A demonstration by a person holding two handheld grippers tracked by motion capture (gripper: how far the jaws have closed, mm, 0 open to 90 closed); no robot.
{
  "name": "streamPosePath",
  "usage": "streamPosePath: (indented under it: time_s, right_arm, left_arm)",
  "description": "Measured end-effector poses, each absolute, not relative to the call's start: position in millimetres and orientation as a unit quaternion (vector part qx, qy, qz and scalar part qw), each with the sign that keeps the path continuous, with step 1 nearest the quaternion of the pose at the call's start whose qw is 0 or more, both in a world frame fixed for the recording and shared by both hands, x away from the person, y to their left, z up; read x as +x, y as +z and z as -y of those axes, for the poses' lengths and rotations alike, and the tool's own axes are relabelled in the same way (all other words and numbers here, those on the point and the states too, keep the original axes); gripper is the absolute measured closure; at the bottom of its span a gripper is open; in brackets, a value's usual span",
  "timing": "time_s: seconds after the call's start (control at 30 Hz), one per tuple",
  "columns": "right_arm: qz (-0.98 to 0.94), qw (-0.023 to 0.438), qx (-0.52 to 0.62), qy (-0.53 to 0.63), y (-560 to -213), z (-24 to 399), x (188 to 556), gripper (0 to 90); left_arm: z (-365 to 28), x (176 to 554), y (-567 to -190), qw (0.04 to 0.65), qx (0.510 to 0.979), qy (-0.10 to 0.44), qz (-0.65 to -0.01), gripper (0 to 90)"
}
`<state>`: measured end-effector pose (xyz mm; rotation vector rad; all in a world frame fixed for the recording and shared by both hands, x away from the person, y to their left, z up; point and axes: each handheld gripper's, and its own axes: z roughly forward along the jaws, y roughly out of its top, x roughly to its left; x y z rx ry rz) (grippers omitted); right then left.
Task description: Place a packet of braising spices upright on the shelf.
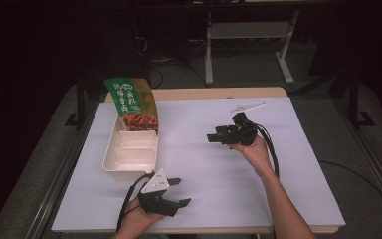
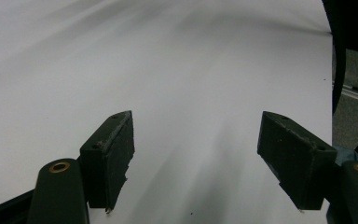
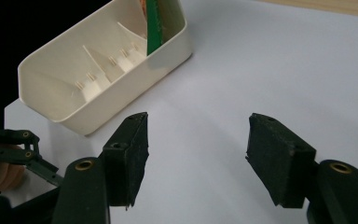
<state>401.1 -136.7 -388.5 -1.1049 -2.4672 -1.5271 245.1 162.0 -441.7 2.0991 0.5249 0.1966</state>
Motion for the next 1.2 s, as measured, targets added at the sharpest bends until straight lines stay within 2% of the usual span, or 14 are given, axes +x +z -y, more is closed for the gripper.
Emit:
streamPosePath:
  time_s: [0.87, 1.2]
  right_arm:
    - [0.793, 0.009, -0.362, -0.489, -394, 172, 359, 35.6]
    - [0.799, 0.01, -0.358, -0.483, -408, 181, 340, 35.4]
  left_arm:
    - [-164, 240, -440, 0.461, 0.858, 0.093, -0.209, 26.5]
    - [-168, 242, -441, 0.457, 0.858, 0.094, -0.213, 26.4]
